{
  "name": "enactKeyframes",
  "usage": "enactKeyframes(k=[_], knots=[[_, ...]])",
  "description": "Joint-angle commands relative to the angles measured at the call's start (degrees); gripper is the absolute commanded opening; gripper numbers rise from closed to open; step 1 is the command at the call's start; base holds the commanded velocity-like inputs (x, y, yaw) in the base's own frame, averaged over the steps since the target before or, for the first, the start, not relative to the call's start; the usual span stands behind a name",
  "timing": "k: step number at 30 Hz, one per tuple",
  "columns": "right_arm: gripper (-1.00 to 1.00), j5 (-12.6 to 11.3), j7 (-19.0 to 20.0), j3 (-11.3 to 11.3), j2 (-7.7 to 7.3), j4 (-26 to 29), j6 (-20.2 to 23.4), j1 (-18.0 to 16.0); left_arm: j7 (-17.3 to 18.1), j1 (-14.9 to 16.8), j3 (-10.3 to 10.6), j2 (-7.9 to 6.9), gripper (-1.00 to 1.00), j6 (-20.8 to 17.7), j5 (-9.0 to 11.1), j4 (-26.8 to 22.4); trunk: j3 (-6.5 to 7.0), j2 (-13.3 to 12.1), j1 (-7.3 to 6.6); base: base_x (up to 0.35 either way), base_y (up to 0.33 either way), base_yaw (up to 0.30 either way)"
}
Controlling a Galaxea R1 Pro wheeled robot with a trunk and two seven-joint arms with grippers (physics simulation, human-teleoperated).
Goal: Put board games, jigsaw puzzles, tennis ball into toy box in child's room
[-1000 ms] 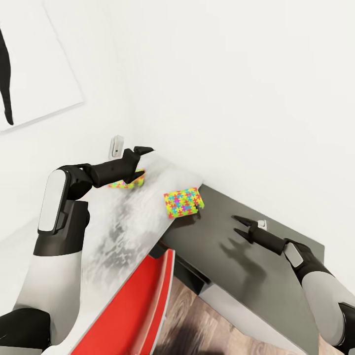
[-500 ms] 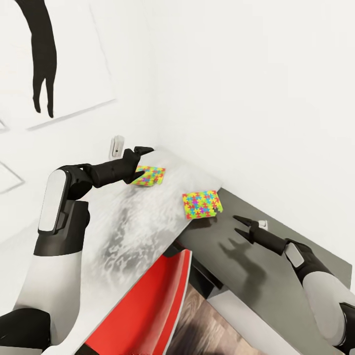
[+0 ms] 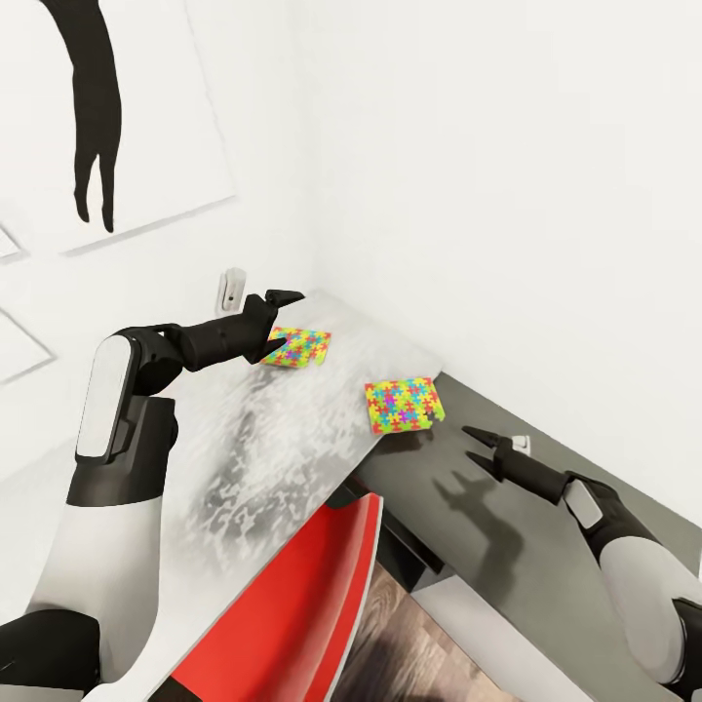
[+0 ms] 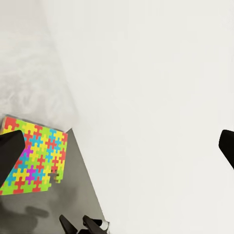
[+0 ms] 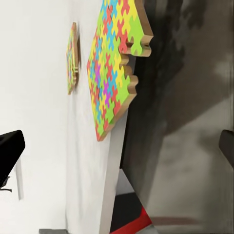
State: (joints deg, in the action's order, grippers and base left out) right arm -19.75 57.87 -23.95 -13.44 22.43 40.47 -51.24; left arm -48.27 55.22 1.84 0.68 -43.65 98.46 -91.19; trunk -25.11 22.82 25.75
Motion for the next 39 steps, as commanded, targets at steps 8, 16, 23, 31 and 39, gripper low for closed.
enactKeyframes(k=[8, 16, 23, 31, 39], knots=[[1.00, -0.2, -1.1, -0.4, -0.31, 0.0, -0.4, -0.1, -0.6, 0.1, 0.0, 0.03, 1.00, 0.0, 0.5, 0.0, -0.09, 0.1, 0.03, 0.000, 0.000, 0.006], [1.00, -0.2, -1.6, -0.5, -0.49, -0.1, -0.6, -0.1, -0.6, 0.1, 0.0, 0.03, 1.00, 0.0, 0.5, 0.0, -0.09, 0.1, 0.03, 0.000, 0.000, 0.001], [1.00, -0.2, -2.2, -0.6, -0.67, -0.2, -0.6, -0.1, -0.6, 0.1, 0.1, 0.03, 1.00, 0.0, 0.5, 0.0, -0.09, 0.1, 0.03, 0.000, 0.000, 0.000], [1.00, -0.4, -3.6, -0.6, -1.19, -0.3, -0.7, -0.1, -0.6, 0.1, 0.3, 0.09, 1.00, 0.0, 0.5, 0.0, -0.09, 0.1, 0.03, 0.000, 0.000, 0.000], [1.00, -0.5, -5.5, -2.0, -1.89, -0.3, -0.7, -0.1, -0.6, 0.1, 0.3, 0.05, 1.00, 0.0, 0.5, 0.0, -0.09, 0.1, 0.03, 0.000, 0.000, 0.007]])
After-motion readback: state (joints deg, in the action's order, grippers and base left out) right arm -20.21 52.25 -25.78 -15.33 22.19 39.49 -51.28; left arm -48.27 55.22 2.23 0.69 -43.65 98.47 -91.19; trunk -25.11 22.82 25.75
